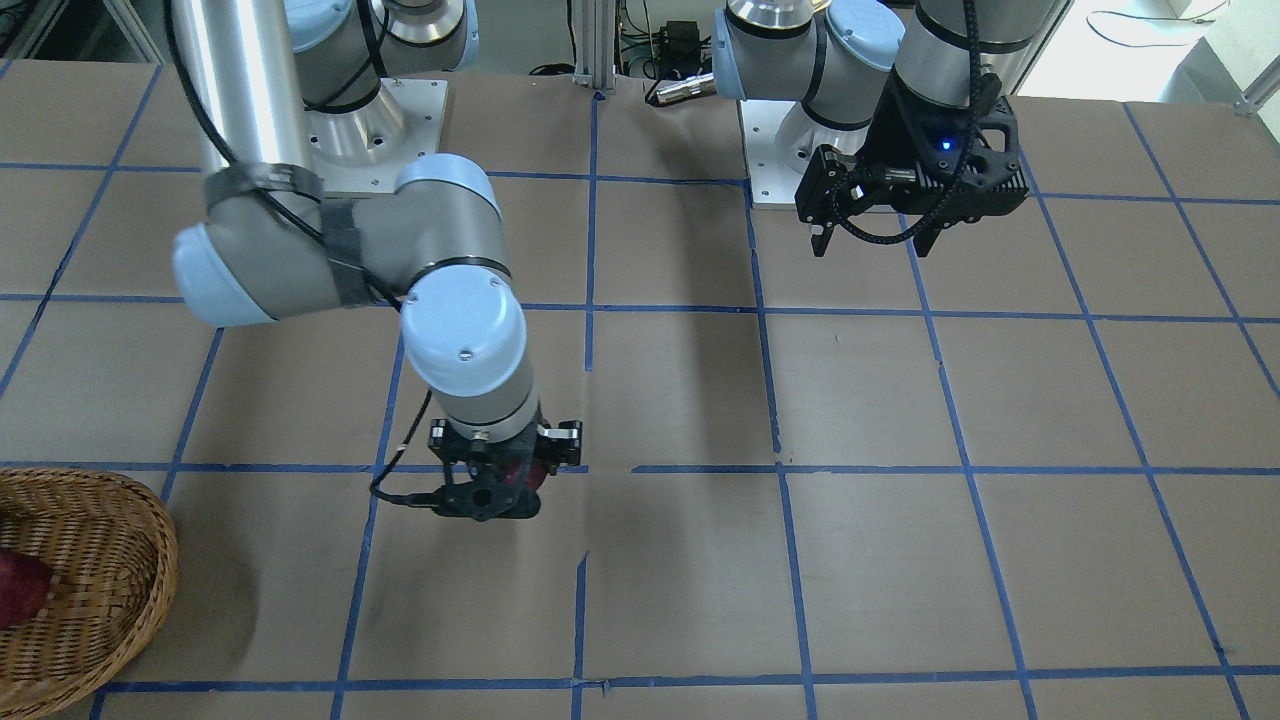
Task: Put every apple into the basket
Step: 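Carry the dark red apple into the basket with the right gripper and release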
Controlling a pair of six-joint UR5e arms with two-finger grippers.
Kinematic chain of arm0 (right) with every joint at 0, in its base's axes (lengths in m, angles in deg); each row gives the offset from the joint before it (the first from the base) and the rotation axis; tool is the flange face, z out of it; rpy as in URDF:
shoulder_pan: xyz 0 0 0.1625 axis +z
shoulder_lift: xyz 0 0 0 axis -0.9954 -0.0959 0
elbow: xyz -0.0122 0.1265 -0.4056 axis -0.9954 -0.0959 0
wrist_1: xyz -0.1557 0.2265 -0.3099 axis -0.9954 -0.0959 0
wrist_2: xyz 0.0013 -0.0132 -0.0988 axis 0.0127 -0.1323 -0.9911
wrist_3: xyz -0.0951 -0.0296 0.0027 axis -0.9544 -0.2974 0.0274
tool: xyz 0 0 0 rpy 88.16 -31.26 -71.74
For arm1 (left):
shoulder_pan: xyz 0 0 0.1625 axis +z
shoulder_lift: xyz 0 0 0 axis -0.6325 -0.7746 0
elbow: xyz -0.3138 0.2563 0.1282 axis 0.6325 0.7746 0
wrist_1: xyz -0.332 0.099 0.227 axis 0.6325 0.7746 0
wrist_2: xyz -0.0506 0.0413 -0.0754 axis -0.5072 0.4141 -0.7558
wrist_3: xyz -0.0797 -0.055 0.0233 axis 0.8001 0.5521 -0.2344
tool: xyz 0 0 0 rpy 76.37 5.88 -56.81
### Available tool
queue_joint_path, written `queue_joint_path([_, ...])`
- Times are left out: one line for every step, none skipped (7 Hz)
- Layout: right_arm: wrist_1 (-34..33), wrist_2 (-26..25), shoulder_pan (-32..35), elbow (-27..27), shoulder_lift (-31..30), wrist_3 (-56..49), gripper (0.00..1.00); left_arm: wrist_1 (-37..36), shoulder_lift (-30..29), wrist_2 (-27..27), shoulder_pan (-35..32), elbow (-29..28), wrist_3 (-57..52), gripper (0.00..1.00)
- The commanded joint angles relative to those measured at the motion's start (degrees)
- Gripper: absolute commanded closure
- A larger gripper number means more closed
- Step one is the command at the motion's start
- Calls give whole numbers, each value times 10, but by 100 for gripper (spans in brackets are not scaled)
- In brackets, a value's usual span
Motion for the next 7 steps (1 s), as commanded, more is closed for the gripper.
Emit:
queue_joint_path([53, -98, -121, -27, -34, -78, 100, 0, 0, 0, 1, -1, -1, 0])
queue_joint_path([41, -124, -171, -28, -34, -137, 100, 1, 0, 0, 1, -1, -2, 0])
queue_joint_path([26, -119, -233, -23, -26, -189, 100, 1, 0, 0, 1, -2, -2, 0])
queue_joint_path([-1, -119, -269, -23, -10, -251, 100, 1, 1, 0, 2, 0, -5, 0])
queue_joint_path([-44, -119, -297, -21, 26, -286, 100, 1, 2, 1, 2, 1, -7, 0])
queue_joint_path([-101, -117, -314, -22, 58, -306, 100, 1, 1, 2, 2, 1, -6, 0])
queue_joint_path([-108, -117, -314, -24, 68, -309, 100, 1, 1, 3, 3, 1, -8, 0])
